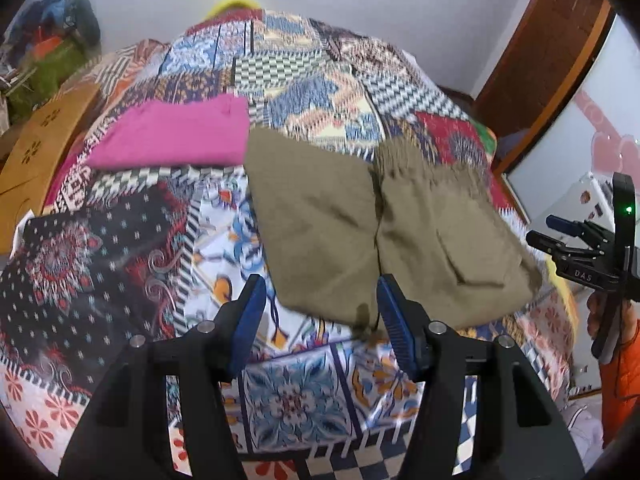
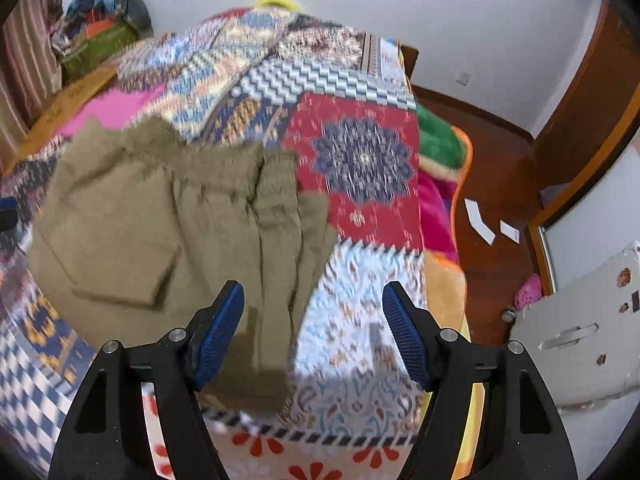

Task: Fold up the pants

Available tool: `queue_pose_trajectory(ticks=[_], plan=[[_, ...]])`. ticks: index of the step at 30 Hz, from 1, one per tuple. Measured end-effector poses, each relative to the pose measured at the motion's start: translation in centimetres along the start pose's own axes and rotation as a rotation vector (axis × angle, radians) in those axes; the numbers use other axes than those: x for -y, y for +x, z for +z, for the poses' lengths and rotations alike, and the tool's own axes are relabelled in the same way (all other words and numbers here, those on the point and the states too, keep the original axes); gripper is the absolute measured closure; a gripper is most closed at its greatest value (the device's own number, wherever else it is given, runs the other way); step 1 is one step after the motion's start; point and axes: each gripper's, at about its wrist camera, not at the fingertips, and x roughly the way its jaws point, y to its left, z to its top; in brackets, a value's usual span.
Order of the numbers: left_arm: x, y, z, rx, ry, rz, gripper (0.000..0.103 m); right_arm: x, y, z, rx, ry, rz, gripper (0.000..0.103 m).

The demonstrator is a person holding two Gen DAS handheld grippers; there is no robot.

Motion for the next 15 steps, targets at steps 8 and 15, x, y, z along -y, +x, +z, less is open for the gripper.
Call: queue_pose_trajectory(ticks=[8, 15], plan=[[1.4, 3.6, 1.2, -0.038, 0.06, 0.01, 0.045, -1.8, 2.8, 3.4, 0.036, 0.013, 0.09, 0.041], [-0.3, 6.8, -0.5, -0.097, 0.009, -0.005, 0.041, -2.2, 7.6, 4.7, -0.076, 0.055, 0.182, 0.048]])
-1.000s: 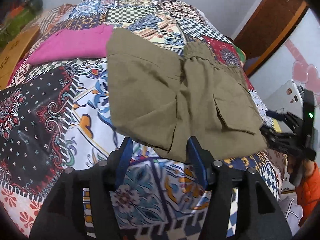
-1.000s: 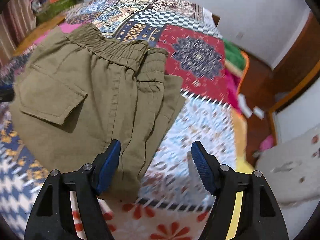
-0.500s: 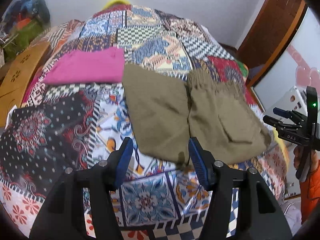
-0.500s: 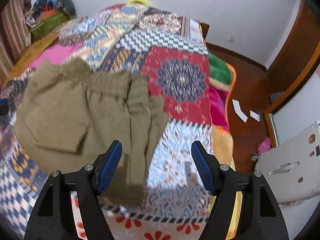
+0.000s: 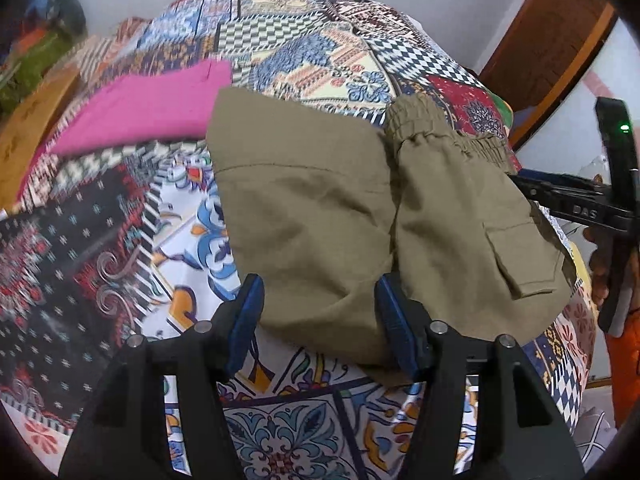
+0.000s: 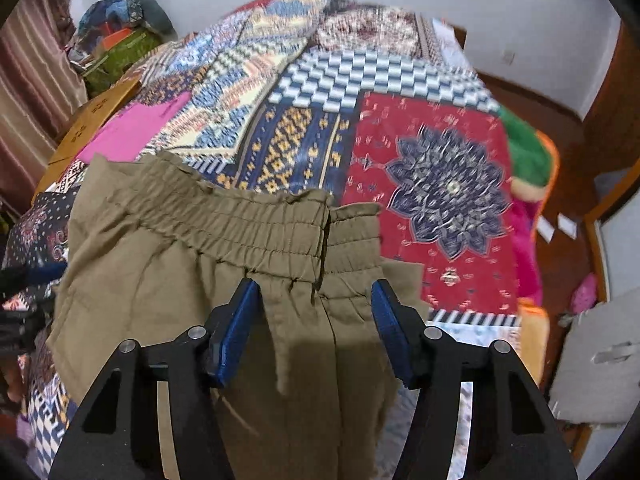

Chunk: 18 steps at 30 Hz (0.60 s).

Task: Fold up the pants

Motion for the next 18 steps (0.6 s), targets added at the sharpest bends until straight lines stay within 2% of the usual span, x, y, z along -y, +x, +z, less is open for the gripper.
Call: queue_pose_trajectory(ticks=[2, 5, 6, 7, 8, 12, 15, 18], plan=[[-0.3, 0.0, -0.1, 0.009, -0.007, 0.009, 0.034, -0.1, 0.4, -0.1, -0.002, -0.001, 0.008, 0.048], [-0.7, 0.4, -0.2, 0.005, -0.03, -0.003, 0.029, -0.6, 0.2, -0.3, 0.021, -0.038, -0.004, 0.058], [-0.9, 0.5, -0.2, 0.005, -0.04, -0.007, 0.027, -0.7, 0.1, -0.4, 0.027, -0.049, -0.013, 0.075], [-1.0, 0.5, -0.3, 0.005, -0.045, -0.01, 0.026, -0.9, 0.0, -0.5, 0.029, -0.062, 0.019, 0.087], [-1.1, 0.6, -0.3, 0.005, -0.049, -0.012, 0.026, -0.9, -0.1, -0.5, 0.015, -0.062, 0.05, 0.089], [-1.0, 0.4, -0.4, 0.014, -0.042, 0.007, 0.026, -2.2, -0.2, -0.8, 0.045, -0.115, -0.032, 0.09], [-1.2, 0.2, -0.7, 0.028, -0.03, 0.051, 0.026, -2.2, -0.5, -1.0, 0.066, -0.127, -0.091, 0.09], [-2.1, 0.5, -0.8, 0.017, -0.07, 0.017, 0.025, -0.8, -0.4, -0.9, 0.058, -0.075, -0.073, 0.09]])
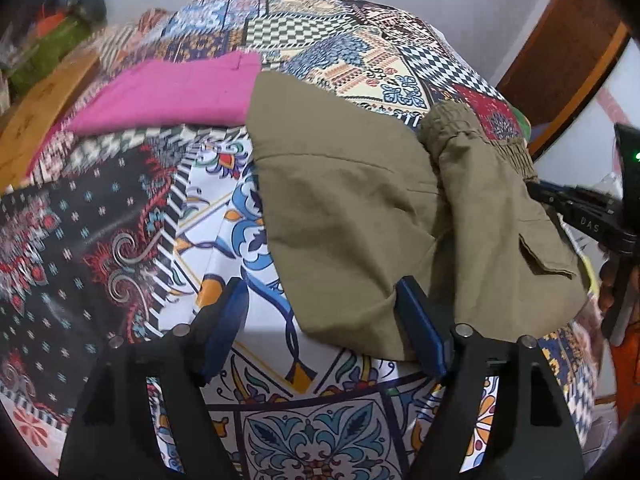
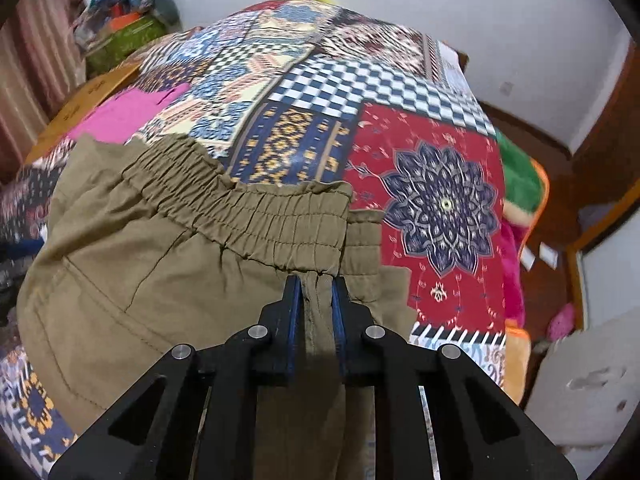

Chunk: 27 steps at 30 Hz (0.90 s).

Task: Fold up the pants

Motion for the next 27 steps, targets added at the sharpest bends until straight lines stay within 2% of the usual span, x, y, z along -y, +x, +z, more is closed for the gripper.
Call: queue_pose_trajectory(ticks=[2, 4, 7, 11, 14, 16, 19, 23, 27], plan=[[-0.2, -0.1, 0.0, -0.003, -0.012, -0.006, 0.026, 0.5, 0.4, 0.2, -0.012, 0.026, 0.009, 0.089], [0.1, -0.6, 0.1, 0.002, -0.005, 0.012, 0.028, 0.4, 0.2, 0.4, -0.025, 0.025, 0.005, 0.083], [0.6, -2.1, 0.6, 0.022, 0.015, 0.028, 0.031, 0.9, -1.1, 0.4, -0.019, 0.044, 0.015, 0.082], [1.4, -5.0, 2.5, 0.097, 0.023, -0.016, 0.031, 1.4, -3.4, -0.1, 0.019, 0.048, 0.0, 0.082], [3.0, -5.5, 4.7, 0.126, 0.054, -0.049, 0.031, 1.3, -4.4, -0.6, 0.034, 0.052, 0.022, 0.078], [4.5, -4.5, 5.9, 0.116, 0.086, -0.073, 0.031, 1.1, -4.5, -0.9, 0.035, 0.052, 0.029, 0.078], [6.7, -1.5, 7.3, 0.07, 0.131, -0.058, 0.031, 0.6, -4.1, -1.8, 0.02, 0.052, 0.044, 0.078], [7.9, 1.9, 8.3, 0.039, 0.149, 0.009, 0.031, 0.3, -2.7, -3.4, -0.017, 0.029, 0.005, 0.078], [8.6, 3.6, 8.5, 0.033, 0.2, 0.075, 0.03, 0.9, -1.6, -4.5, -0.046, 0.034, 0.019, 0.076]])
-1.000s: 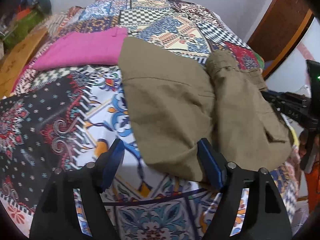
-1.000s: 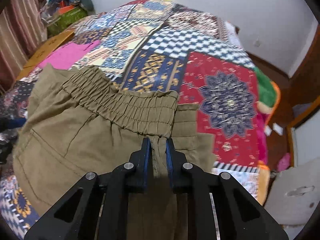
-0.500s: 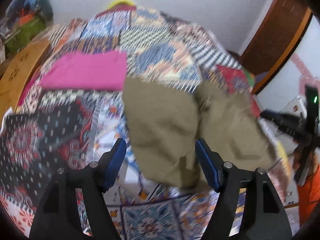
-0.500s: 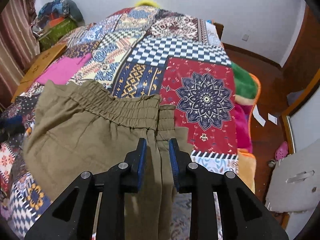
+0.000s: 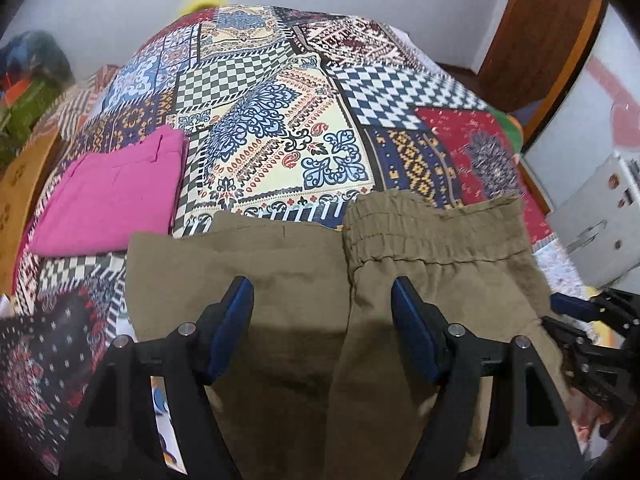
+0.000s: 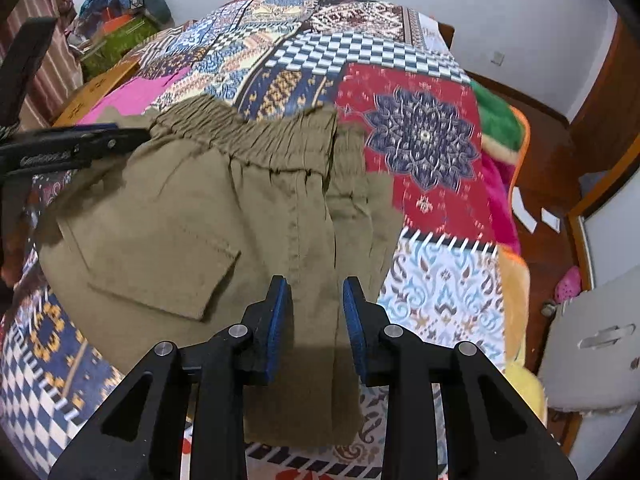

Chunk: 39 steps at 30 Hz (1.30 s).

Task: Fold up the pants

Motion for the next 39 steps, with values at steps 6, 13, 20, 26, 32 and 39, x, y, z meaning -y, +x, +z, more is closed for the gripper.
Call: queue_pose_trajectory(ticks=[6, 13, 20, 26, 32, 39], plan=[[-1.4, -1.8, 0.7, 0.024, -0.015, -0.015, 0.027, 0.0, -0.9, 0.1, 0.01, 0.005, -0.012, 0.07], [-6.1, -6.4, 0.0, 0.075, -0.098, -0.005, 0.014, 0.9, -3.9, -0.5, 0.085, 0.029, -0.047, 0.038], [-9.8, -6.1, -3.5, -0.003, -0.185, -0.037, 0.014, 2.5, -5.0, -0.8, 0.102, 0.088, -0.053, 0.026], [-9.7, -3.8, -6.6, -0.086, -0.235, -0.133, 0.014, 2.8, -3.2, -1.1, 0.051, 0.113, -0.046, 0.026], [-8.6, -2.2, -7.0, -0.101, -0.213, -0.167, 0.014, 3.0, -1.1, -1.3, 0.003, 0.144, -0.025, 0.026], [-7.6, -1.0, -6.0, -0.106, -0.209, -0.226, 0.015, 3.7, 0.3, -0.8, -0.019, 0.212, 0.075, 0.026]])
